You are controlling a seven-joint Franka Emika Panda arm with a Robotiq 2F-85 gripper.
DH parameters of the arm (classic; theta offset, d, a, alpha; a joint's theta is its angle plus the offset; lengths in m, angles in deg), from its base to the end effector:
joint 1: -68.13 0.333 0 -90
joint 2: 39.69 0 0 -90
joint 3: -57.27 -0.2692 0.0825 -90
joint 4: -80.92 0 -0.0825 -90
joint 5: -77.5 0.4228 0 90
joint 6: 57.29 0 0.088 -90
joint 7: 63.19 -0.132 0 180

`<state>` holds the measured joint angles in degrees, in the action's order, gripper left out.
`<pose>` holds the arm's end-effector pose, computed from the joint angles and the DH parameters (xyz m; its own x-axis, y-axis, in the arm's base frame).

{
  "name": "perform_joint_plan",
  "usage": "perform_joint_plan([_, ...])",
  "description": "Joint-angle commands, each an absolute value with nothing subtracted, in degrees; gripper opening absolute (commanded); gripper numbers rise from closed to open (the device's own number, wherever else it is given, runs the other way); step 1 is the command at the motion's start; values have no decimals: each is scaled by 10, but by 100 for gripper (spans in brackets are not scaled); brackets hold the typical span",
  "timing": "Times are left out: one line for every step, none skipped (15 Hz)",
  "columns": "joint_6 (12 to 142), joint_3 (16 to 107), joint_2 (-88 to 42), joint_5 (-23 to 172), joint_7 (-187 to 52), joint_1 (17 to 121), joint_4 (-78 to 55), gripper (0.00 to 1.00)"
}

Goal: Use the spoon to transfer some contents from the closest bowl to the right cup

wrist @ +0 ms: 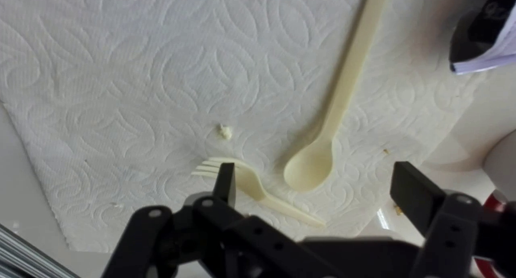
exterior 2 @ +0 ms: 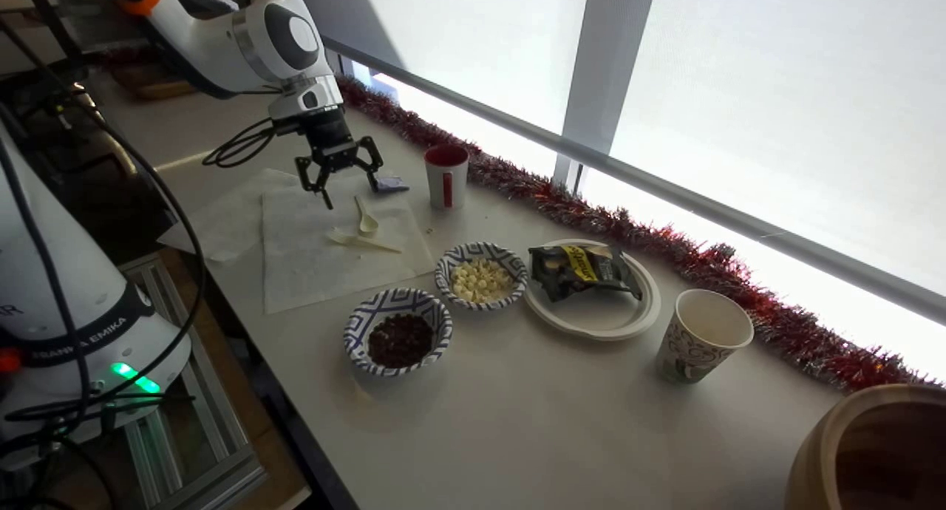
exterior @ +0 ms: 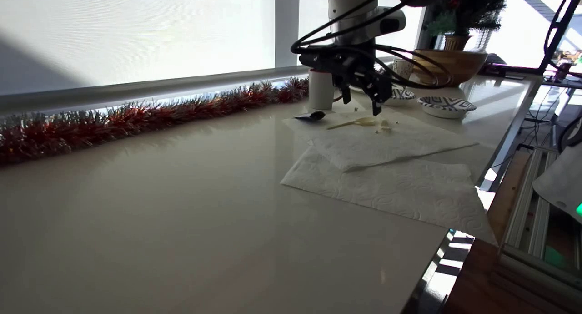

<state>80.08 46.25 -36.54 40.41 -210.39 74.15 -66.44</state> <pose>0.4219 0.1159 0.1241 -0.1701 -0.8985 0.4046 -0.9853 0.1491 -0.0831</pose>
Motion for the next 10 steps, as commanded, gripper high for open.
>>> perform_joint_plan([818, 480, -342, 408, -2131, 757, -652, 75])
perform_joint_plan([821, 482, -337, 409, -2132, 758, -650, 73])
perform_joint_plan([827, 485, -334, 405, -2138, 760, -648, 72])
perform_joint_plan([833, 488, -329, 400, -2145, 761, -645, 66])
perform_joint_plan([840, 492, -322, 394, -2151, 764, -642, 60])
perform_joint_plan([845, 495, -314, 390, -2155, 766, -636, 57])
perform_joint_plan([849, 498, -308, 390, -2156, 768, -631, 53])
perform_joint_plan([852, 502, -301, 388, -2157, 771, -626, 56])
perform_joint_plan([854, 505, -295, 387, -2159, 774, -621, 59])
perform_joint_plan([857, 508, -289, 387, -2160, 777, -618, 59])
